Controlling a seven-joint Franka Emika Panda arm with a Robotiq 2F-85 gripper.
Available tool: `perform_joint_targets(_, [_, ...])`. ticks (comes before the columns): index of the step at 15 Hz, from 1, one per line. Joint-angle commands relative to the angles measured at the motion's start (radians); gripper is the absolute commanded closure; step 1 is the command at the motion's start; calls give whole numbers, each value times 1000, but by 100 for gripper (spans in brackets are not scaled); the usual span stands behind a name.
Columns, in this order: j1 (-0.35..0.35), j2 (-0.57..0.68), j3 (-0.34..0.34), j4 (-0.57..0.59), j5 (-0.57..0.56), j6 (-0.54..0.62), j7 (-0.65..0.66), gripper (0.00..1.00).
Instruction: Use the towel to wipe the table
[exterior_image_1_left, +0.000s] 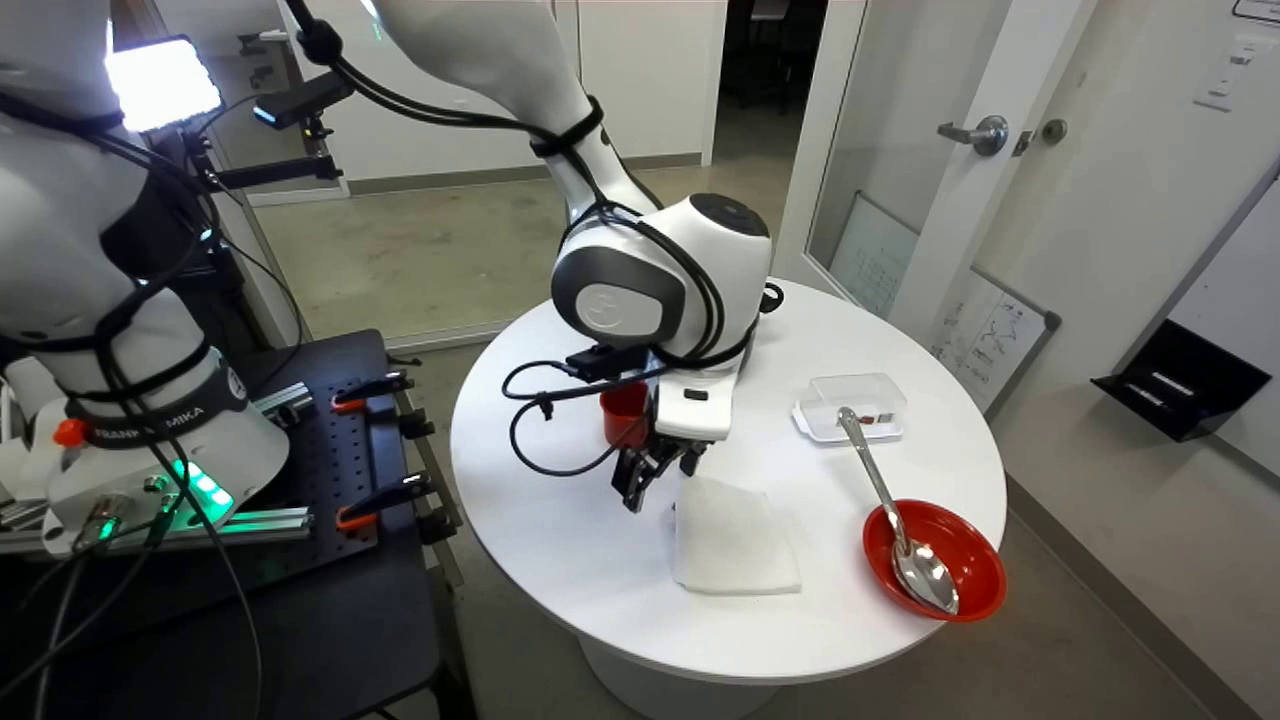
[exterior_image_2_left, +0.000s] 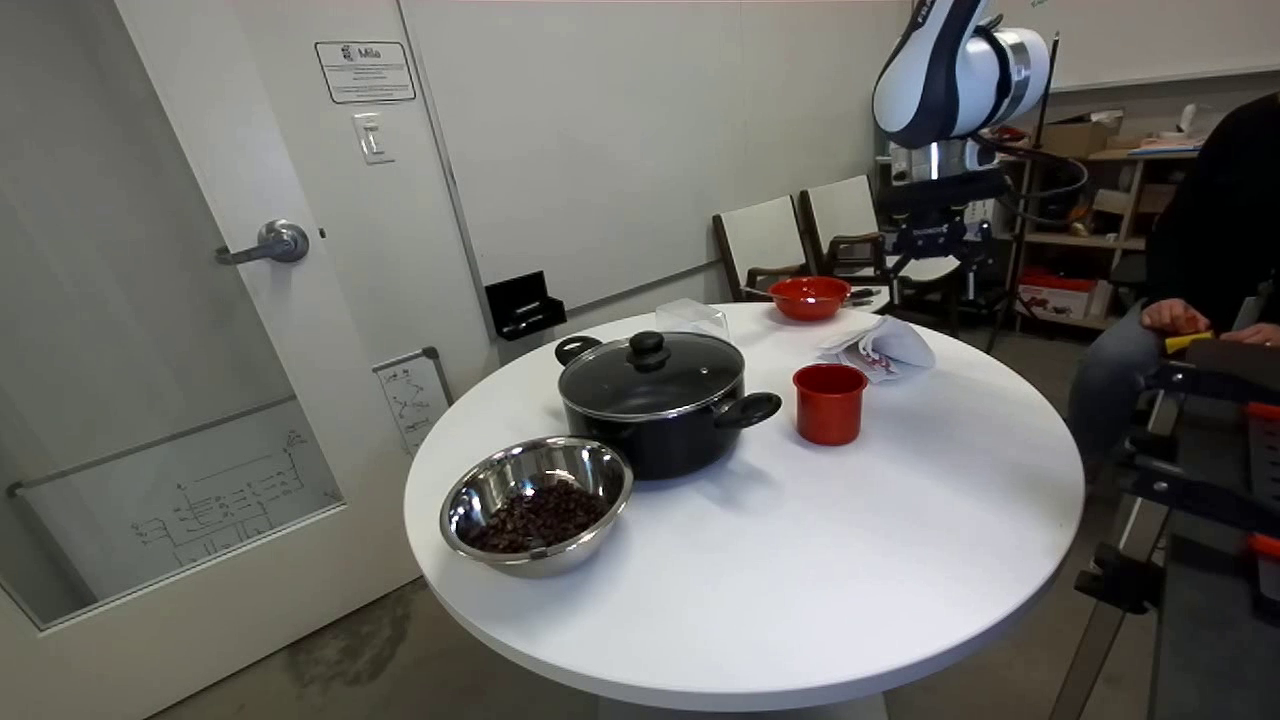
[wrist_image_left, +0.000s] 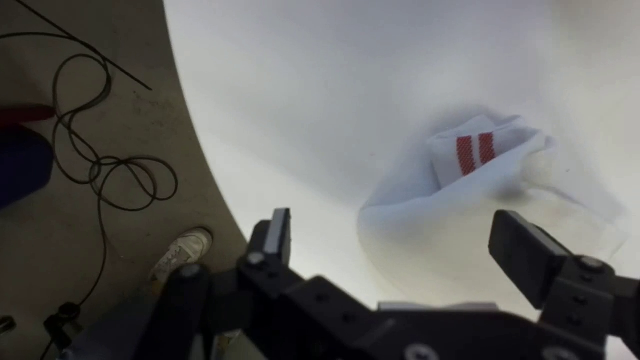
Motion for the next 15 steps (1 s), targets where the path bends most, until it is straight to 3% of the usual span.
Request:
perform_joint_targets(1, [32,-20,42,-16,96,59,-45,0])
perform_joint_targets(6, [76,72,15,60,140,161,23,0])
perform_joint_targets(10, [75,162,-34,151,137,128,78,0])
perform_joint_targets(15, [77,241,-45,220,139,95,105,0])
